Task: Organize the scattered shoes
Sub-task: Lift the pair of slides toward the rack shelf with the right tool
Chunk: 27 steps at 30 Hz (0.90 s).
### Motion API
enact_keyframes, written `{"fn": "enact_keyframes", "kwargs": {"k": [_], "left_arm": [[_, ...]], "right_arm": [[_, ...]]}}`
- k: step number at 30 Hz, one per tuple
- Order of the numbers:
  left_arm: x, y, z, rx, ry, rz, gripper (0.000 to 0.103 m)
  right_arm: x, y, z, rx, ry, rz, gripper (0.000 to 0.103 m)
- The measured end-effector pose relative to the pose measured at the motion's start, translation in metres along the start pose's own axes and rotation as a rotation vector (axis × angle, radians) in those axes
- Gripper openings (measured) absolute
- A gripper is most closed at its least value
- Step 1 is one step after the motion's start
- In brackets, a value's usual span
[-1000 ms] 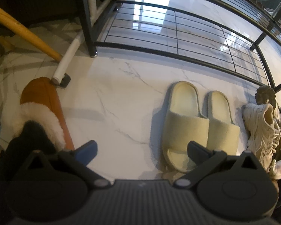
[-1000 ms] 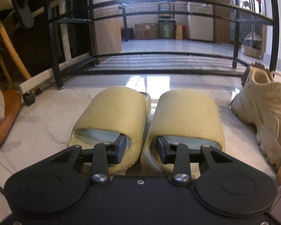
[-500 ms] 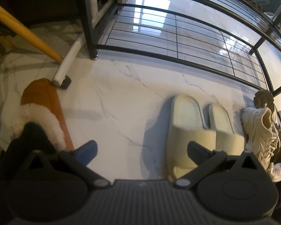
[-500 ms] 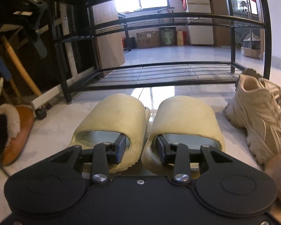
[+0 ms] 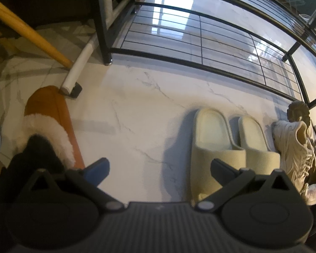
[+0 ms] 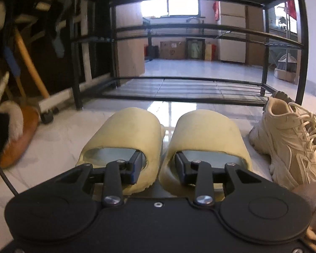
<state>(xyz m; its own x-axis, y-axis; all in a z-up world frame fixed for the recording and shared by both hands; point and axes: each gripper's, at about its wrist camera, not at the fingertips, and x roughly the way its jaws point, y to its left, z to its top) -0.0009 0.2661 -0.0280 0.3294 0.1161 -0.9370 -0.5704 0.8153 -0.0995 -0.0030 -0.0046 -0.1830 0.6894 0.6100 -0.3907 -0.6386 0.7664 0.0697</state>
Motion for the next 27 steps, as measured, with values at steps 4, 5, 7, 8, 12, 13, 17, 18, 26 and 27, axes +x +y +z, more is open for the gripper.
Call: {"fn": "enact_keyframes", "kwargs": {"k": [4, 5, 7, 8, 12, 13, 17, 18, 26, 27], "left_arm": [[-0.002, 0.001, 0.0, -0.001, -0.008, 0.0, 0.102], [-0.002, 0.002, 0.0, -0.007, -0.007, 0.002, 0.102], [-0.003, 0.005, 0.001, -0.026, -0.008, 0.008, 0.102], [-0.004, 0.005, 0.001, -0.03, -0.012, 0.014, 0.102], [-0.011, 0.013, 0.004, -0.068, -0.054, 0.078, 0.102], [-0.012, 0.016, 0.004, -0.079, -0.058, 0.09, 0.102], [-0.027, 0.034, 0.009, -0.188, -0.097, 0.15, 0.102], [-0.034, 0.042, 0.012, -0.238, -0.117, 0.14, 0.102], [-0.056, 0.089, 0.029, -0.409, -0.192, 0.089, 0.102], [-0.058, 0.099, 0.03, -0.444, -0.202, 0.085, 0.102]], "right_arm": [[-0.012, -0.004, 0.014, 0.019, -0.046, 0.013, 0.035], [-0.015, -0.005, 0.017, 0.022, -0.058, 0.02, 0.035], [-0.021, -0.006, 0.025, 0.016, -0.081, 0.029, 0.035], [-0.023, -0.007, 0.029, 0.011, -0.094, 0.032, 0.035], [-0.03, -0.009, 0.054, -0.008, -0.157, 0.042, 0.035], [-0.03, -0.01, 0.064, -0.01, -0.176, 0.048, 0.035], [-0.016, -0.01, 0.11, -0.015, -0.249, 0.089, 0.035], [-0.009, -0.008, 0.122, -0.018, -0.261, 0.103, 0.035], [0.076, 0.026, 0.208, 0.088, -0.264, 0.171, 0.038], [0.084, 0.032, 0.213, 0.105, -0.257, 0.163, 0.038]]}}
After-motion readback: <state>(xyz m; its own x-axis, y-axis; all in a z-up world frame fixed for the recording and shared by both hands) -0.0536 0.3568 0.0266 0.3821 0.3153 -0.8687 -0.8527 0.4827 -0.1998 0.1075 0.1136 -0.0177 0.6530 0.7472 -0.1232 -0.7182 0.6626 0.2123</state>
